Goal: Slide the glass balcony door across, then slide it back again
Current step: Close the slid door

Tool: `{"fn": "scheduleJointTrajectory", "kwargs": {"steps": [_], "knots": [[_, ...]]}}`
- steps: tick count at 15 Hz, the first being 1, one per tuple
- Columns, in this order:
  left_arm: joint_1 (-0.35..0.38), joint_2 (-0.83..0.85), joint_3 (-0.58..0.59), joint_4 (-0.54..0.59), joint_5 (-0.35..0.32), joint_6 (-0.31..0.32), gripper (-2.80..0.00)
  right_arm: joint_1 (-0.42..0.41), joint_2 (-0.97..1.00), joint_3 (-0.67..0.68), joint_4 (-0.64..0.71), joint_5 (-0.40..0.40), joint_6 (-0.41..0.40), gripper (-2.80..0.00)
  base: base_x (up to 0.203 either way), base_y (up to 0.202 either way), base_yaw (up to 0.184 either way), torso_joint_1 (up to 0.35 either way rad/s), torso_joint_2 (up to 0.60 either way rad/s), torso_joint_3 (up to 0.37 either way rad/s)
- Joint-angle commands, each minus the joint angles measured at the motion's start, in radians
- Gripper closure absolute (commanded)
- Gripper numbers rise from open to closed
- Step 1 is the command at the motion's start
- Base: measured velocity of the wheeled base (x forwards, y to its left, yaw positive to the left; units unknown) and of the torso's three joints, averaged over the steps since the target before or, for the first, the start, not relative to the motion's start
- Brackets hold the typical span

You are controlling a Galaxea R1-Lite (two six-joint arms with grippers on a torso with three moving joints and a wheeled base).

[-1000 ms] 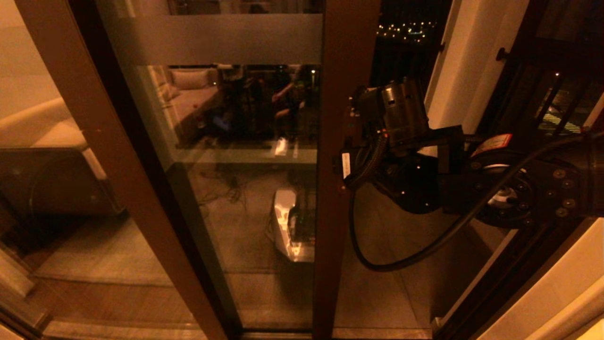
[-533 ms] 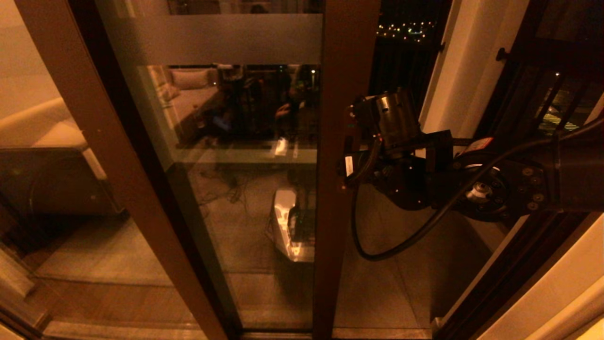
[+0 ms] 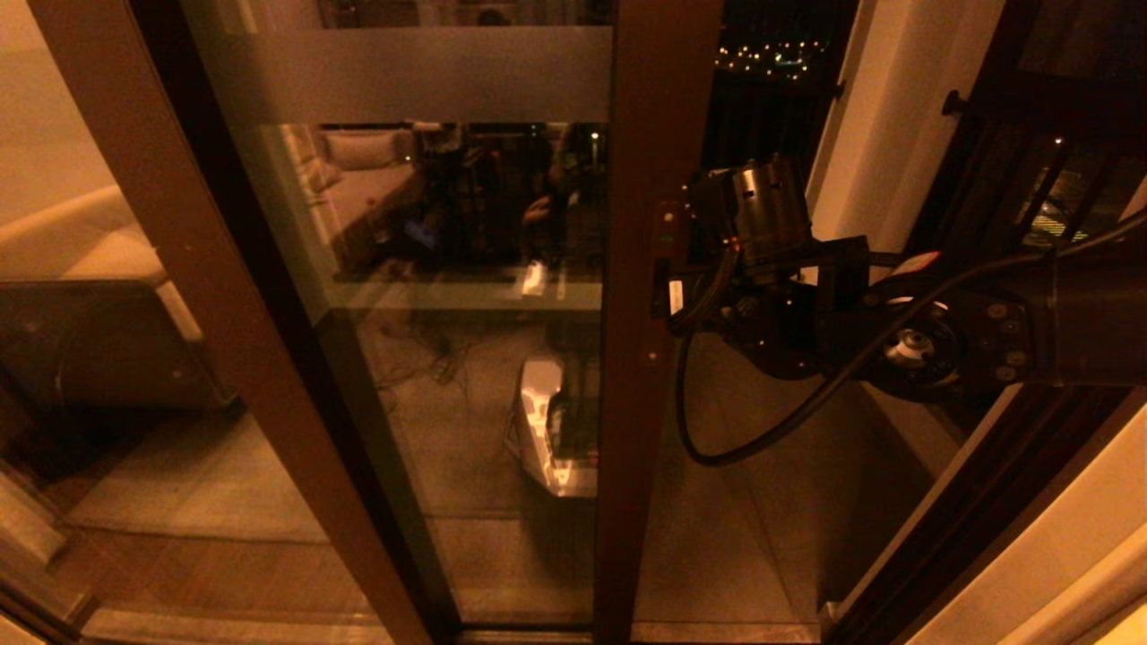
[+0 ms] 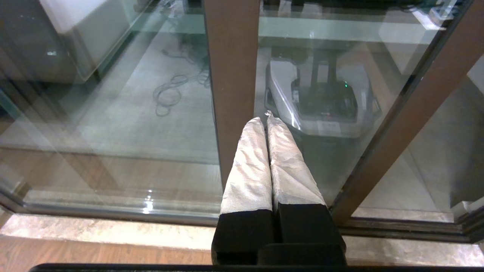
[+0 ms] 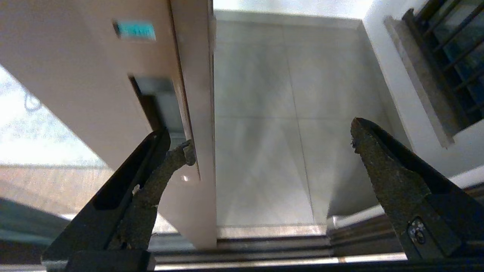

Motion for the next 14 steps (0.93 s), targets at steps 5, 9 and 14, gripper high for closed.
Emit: {"fn": "scheduleJointTrajectory", "kwargs": {"steps": [5, 9, 14], "knots": [[0.000, 0.000, 0.000, -0.001, -0.001, 0.000, 0.00, -0.012, 0.023, -0.001, -0.021, -0.004, -0.007, -2.80, 0.000, 0.000, 0.000, 0.000, 0.00, 0.000], [0.000, 0.000, 0.000, 0.001, 0.000, -0.002, 0.00, -0.027, 0.037, -0.006, -0.038, -0.004, -0.012, -2.80, 0.000, 0.000, 0.000, 0.000, 0.00, 0.000], [0.000, 0.000, 0.000, -0.001, -0.001, 0.000, 0.00, -0.047, 0.035, -0.006, -0.038, -0.004, -0.021, -2.80, 0.000, 0.000, 0.000, 0.000, 0.00, 0.000]]}}
